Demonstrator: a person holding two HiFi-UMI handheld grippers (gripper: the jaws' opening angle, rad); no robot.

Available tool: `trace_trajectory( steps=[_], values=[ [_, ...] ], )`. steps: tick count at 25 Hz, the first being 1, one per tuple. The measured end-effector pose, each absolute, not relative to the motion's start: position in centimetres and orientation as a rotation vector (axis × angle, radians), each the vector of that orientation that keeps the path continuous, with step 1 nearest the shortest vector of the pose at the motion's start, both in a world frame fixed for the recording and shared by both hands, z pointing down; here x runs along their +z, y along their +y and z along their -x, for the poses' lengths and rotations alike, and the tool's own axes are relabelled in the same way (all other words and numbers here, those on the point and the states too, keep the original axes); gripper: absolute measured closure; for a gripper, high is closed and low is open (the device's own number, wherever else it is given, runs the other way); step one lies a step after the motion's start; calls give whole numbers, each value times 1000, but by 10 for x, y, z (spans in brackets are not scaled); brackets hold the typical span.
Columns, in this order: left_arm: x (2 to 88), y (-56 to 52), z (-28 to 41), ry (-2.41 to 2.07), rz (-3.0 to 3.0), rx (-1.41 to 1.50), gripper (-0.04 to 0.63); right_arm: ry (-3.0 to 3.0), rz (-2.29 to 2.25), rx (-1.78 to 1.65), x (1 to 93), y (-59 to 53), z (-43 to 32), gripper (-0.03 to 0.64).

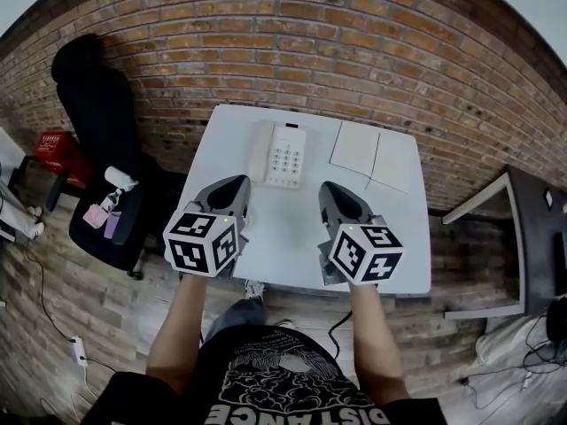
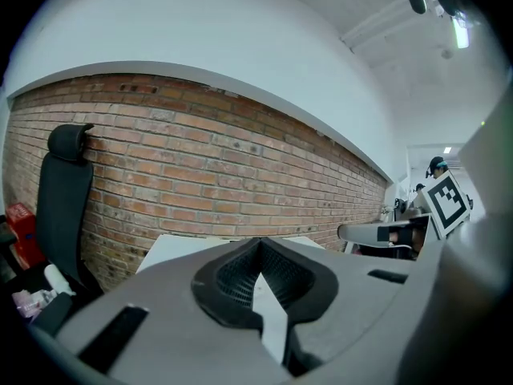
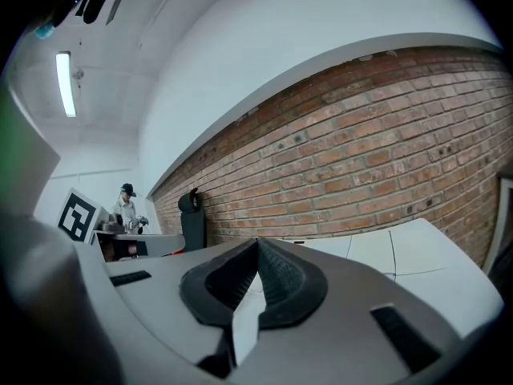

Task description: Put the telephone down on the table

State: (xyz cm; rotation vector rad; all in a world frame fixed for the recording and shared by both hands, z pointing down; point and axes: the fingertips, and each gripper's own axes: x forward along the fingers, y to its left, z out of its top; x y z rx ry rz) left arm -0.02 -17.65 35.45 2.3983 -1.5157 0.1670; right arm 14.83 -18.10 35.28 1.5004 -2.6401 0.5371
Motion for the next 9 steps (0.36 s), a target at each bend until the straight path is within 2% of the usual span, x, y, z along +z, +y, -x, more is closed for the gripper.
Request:
trace_trajectory(
  steps=[9],
  values=[
    [357, -173, 4, -1508, -2395, 171, 589, -2638, -1496, 536, 354, -176, -142, 614]
  ],
)
